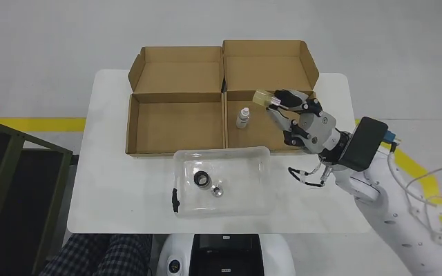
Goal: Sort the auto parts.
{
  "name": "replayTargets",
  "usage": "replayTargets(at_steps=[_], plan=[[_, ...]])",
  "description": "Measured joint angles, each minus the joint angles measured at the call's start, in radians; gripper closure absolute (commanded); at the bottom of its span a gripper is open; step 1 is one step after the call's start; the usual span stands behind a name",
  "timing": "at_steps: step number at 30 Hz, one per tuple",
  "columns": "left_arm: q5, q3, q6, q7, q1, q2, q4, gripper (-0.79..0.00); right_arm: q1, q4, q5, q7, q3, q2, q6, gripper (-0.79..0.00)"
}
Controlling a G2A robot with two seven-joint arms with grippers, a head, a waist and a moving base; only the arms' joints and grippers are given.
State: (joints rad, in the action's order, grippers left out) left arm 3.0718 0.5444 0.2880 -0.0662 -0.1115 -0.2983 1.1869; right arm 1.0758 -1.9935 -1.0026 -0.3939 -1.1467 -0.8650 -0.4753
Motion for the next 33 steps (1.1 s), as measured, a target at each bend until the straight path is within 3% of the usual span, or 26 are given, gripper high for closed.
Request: replayTargets(at_steps=[16, 26, 33], plan=[[0.0, 0.0, 0.0, 0.0, 0.0, 0.0, 0.0, -0.785, 0.045, 0.059, -0.05, 0.083, -0.025, -0.016, -0.031, 0.0], [0.0, 0.0, 0.0, 0.0, 0.0, 0.0, 0.0, -0.785, 0.13, 0.129, -0.054, 0.264, -0.083, -0.01, -0.05, 0.0], [0.0, 0.0, 0.0, 0.0, 0.0, 0.0, 0.0, -0.785, 0.121, 0.181, -0.019, 0.435, -0.101, -0.01, -0.066, 0.0]])
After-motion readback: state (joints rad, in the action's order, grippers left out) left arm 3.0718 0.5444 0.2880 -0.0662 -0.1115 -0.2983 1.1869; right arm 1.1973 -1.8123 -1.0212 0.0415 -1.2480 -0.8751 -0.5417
